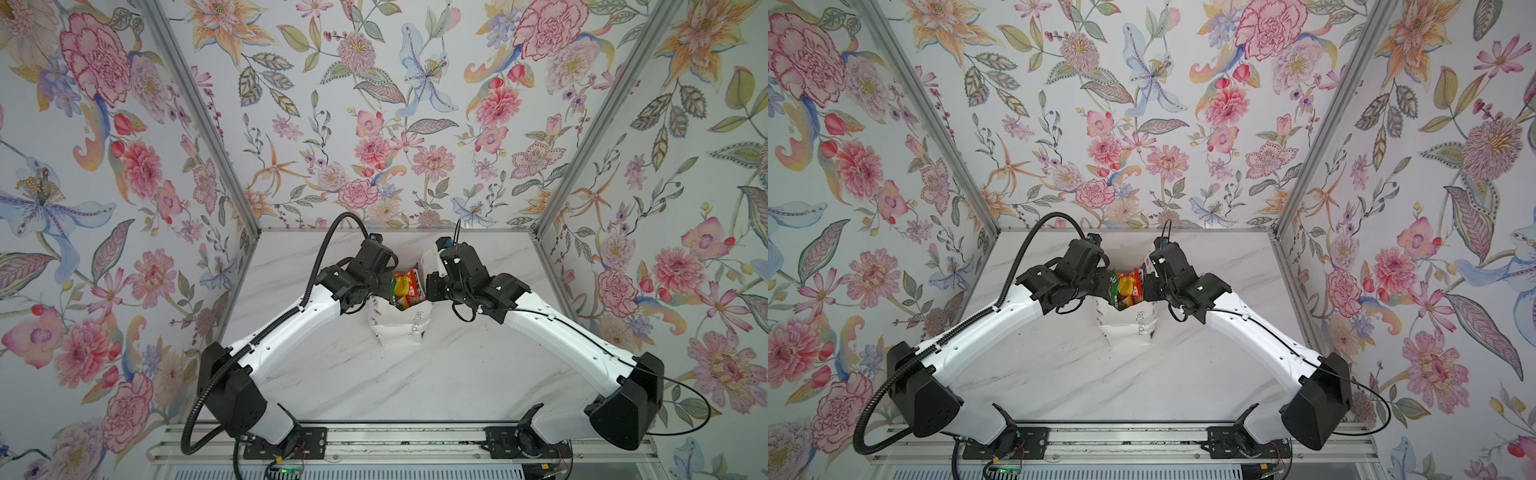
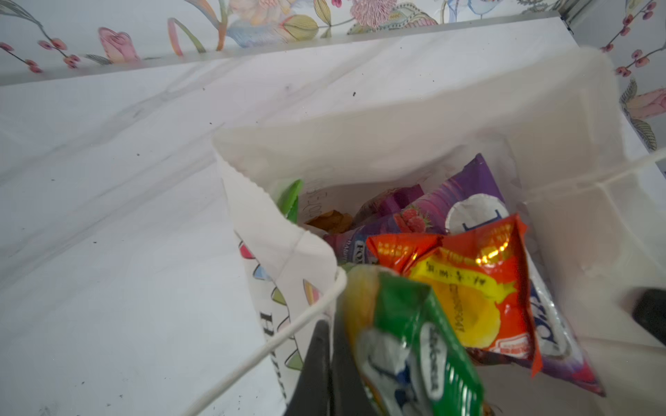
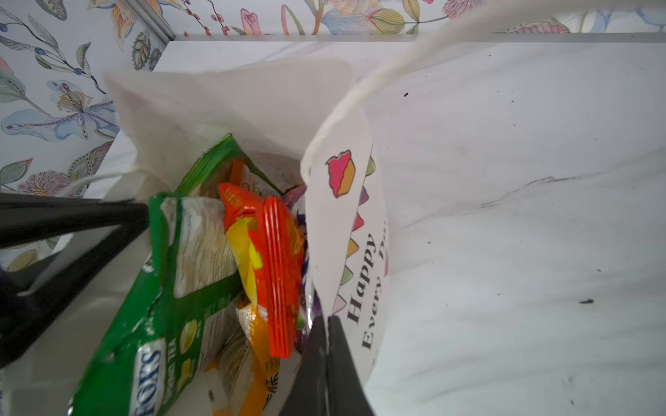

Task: Place the snacks into the paper bag
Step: Place the paper bag at the center of the table.

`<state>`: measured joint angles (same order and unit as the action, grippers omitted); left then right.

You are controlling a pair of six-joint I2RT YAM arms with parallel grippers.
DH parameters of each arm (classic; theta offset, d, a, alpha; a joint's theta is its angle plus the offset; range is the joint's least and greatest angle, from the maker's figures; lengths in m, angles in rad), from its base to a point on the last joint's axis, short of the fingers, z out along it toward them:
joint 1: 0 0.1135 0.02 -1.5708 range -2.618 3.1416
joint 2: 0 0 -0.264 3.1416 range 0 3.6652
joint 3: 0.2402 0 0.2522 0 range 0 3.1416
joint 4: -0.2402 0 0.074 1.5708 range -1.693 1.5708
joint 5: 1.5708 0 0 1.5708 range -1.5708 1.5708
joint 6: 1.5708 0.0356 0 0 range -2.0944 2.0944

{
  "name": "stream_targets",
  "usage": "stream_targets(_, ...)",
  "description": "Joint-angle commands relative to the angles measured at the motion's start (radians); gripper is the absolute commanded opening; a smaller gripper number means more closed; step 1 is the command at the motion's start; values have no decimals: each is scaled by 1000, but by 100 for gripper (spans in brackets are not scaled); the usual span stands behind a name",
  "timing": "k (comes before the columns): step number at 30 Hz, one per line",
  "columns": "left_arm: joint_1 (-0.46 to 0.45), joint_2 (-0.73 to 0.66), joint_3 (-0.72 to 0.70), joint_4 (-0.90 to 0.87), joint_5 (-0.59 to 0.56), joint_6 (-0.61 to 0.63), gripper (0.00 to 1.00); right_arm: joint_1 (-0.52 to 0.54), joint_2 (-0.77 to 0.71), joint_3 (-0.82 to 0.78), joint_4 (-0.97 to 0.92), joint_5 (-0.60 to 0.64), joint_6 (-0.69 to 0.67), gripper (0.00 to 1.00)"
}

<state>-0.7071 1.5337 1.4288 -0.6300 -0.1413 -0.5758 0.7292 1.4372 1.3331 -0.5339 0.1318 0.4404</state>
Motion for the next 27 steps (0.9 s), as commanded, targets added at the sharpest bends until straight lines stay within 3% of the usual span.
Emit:
stream_targets(1,1,-21,15,9,50,14,8,7,-9,45,17,1,12,0)
stream_targets(6,17,-43,67,11,30,16,12,10,-4,96,17,23,-12,1)
stream_targets(14,41,-40,36,47,57,6,22,8,-21,99,17,43,-17,37)
stream_targets(20,52,-54,38,48,52,13,39,3,-54,103,12,67,-27,57)
stream_targets(27,53,-92,54,49,52,49,62,-1,-93,104,8,67,-37,69)
